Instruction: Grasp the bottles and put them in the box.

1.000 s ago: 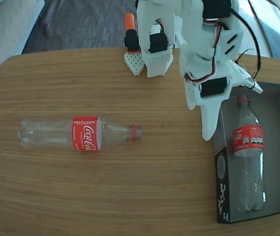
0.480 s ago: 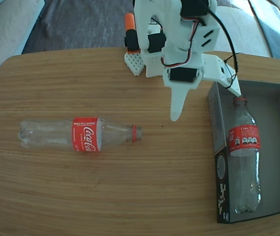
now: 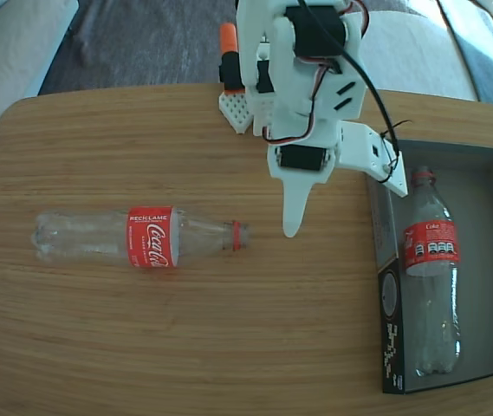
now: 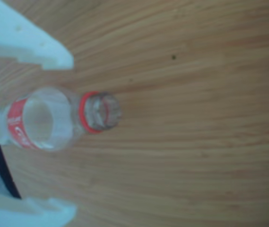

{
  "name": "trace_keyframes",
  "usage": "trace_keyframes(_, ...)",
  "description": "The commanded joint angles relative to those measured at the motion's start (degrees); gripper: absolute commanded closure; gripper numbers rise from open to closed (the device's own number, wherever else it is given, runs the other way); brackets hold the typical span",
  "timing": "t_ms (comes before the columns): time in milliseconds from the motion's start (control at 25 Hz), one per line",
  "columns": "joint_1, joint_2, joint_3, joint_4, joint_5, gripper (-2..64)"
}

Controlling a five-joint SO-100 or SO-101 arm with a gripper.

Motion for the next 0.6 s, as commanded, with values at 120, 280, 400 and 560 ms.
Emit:
trace_keyframes(120,3.6,2.11,2.72,-3.6,-5.1,27.5)
trace_keyframes(280,6.68,2.11,3.96,-5.45,-7.91,27.5)
trace_keyframes(400,9.05,2.11,6.15,-6.59,-9.49,27.5)
trace_keyframes(560,10.63,2.2,9.67,-8.61,-12.57,27.0)
